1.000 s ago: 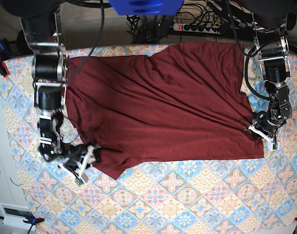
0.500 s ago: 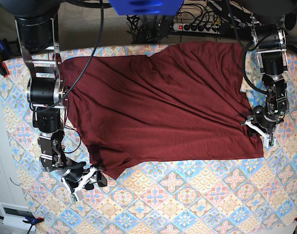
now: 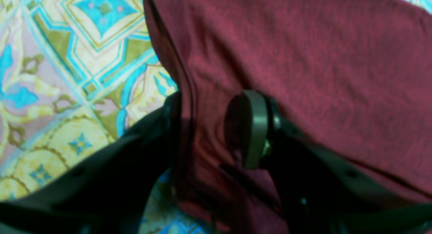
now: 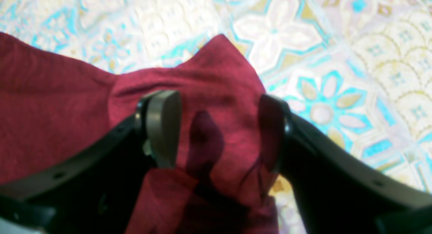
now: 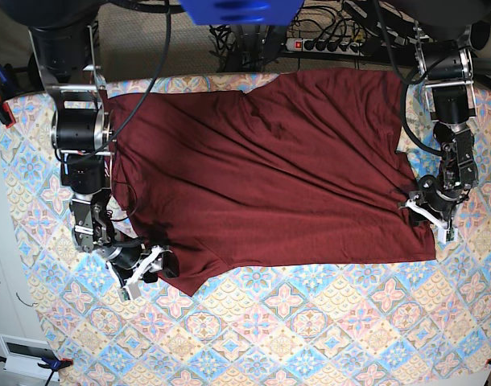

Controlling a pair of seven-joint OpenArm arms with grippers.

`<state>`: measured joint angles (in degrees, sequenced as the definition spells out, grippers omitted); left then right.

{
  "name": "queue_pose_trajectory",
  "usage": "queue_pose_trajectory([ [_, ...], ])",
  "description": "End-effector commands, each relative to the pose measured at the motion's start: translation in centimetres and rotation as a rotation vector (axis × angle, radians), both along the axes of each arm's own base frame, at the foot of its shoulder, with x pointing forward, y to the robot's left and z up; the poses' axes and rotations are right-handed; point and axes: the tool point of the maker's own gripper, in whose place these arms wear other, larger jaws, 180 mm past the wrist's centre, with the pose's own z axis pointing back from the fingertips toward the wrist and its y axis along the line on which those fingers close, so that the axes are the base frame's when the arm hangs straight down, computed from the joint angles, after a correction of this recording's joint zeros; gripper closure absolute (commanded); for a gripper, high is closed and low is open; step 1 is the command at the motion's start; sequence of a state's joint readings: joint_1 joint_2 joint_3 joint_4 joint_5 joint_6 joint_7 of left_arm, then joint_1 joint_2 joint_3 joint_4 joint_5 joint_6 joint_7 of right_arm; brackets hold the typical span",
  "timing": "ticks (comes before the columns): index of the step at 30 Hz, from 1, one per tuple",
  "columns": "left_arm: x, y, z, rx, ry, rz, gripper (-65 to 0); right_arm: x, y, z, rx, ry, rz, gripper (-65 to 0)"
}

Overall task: Layout the t-shirt on the table in an organized manner, then fold the t-shirt properly
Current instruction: 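Pull the shirt corner with the right gripper away from the left gripper, then lift and shake the grasped shirt corner with the right gripper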

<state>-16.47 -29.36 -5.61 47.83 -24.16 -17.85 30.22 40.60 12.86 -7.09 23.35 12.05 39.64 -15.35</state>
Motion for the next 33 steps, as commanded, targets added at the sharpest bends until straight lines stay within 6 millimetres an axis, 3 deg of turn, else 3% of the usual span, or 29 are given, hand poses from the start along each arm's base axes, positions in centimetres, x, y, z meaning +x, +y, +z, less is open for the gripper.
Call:
queue_pose_trajectory([
  [1,0.6,-0.1,0.9,-0.019,-0.014,-0.009,-24.7,0.9,-0.4,1.5,0.01,-0.044,-0.008,-35.7],
  [9,0.3,-0.2,0.6,-0.044,0.011,-0.003,-24.7,-0.9,-0.4,-0.8,0.024,-0.017,-0.017,-35.8],
  [14,0.3,-0.2,0.7,-0.045,0.009,-0.002,-24.4,-1.0,-0.4,-0.9,0.024,-0.016,-0.017,-33.7],
  [16,0.4,-0.1,0.8,-0.044,0.006,-0.001,-23.3,-0.9,-0.4,-0.8,0.024,-0.017,-0.017,-26.4],
  [20,0.5,-0.1,0.9,-0.044,0.005,-0.002,-20.1,-0.8,-0.3,-0.6,0.025,-0.019,-0.016,0.0],
  [22,0.6,-0.2,0.9,-0.044,0.005,-0.002,-19.7,-0.8,-0.3,-0.5,0.022,-0.02,-0.012,0.0],
  [25,0.6,-0.1,0.9,-0.044,0.003,-0.001,-19.6,0.2,0.2,1.8,-0.028,-0.059,0.033,-0.8],
  [27,0.4,-0.1,0.8,-0.042,0.006,-0.001,-19.6,-1.2,0.6,1.3,-0.08,-0.037,0.075,-0.7],
  [29,0.4,-0.1,0.8,-0.042,0.006,-0.001,-19.6,-2.1,1.0,2.0,-0.129,-0.058,0.112,-0.7],
  [33,0.4,-0.1,0.9,-0.042,0.005,-0.001,-19.6,-5.8,1.9,2.5,-0.237,-0.076,0.184,-0.7],
])
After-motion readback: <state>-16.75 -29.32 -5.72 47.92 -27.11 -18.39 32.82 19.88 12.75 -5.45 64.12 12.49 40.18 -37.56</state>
